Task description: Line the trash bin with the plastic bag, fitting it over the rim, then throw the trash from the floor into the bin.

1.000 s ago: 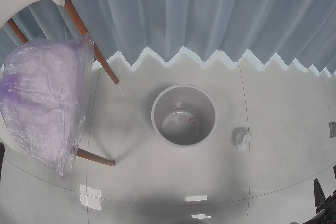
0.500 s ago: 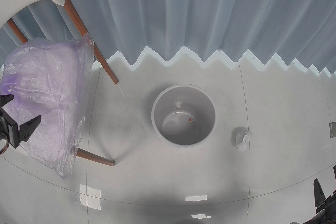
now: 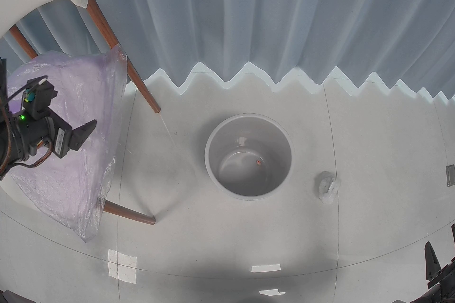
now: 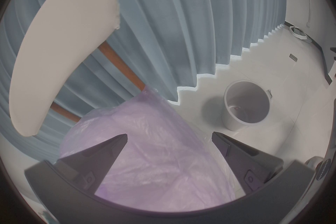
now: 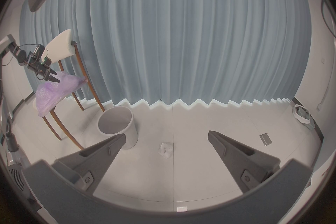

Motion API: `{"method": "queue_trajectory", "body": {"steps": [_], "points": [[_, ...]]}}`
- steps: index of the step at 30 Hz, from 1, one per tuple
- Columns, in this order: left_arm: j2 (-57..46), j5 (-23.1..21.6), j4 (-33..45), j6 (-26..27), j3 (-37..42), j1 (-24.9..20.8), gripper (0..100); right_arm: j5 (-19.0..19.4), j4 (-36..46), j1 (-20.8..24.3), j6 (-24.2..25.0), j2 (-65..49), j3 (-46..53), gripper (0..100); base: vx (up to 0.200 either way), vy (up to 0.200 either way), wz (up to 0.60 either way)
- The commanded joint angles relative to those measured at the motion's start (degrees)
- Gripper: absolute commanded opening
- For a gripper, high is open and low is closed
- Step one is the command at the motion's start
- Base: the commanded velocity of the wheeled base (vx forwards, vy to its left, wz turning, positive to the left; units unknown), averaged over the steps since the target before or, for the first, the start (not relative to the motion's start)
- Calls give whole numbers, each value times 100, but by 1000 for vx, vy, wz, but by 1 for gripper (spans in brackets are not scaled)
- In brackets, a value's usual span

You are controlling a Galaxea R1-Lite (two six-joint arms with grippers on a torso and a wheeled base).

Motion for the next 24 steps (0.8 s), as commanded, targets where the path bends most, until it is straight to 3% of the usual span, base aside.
{"method": "queue_trajectory", "body": {"steps": [1, 5, 10, 24], "points": [[592, 193, -49, -41, -361, -347, 100, 4, -2, 1, -4, -84, 101, 100, 0, 0, 0], [820, 246, -41, -58, -563, -400, 100, 4, -2, 1, -4, -84, 101, 100, 0, 0, 0], [1198, 922, -67, -58, -774, -391, 100, 4, -2, 1, -4, -84, 101, 100, 0, 0, 0], [1972, 957, -348, -102, -1073, -356, 100, 4, -2, 1, -4, -84, 101, 100, 0, 0, 0]]}}
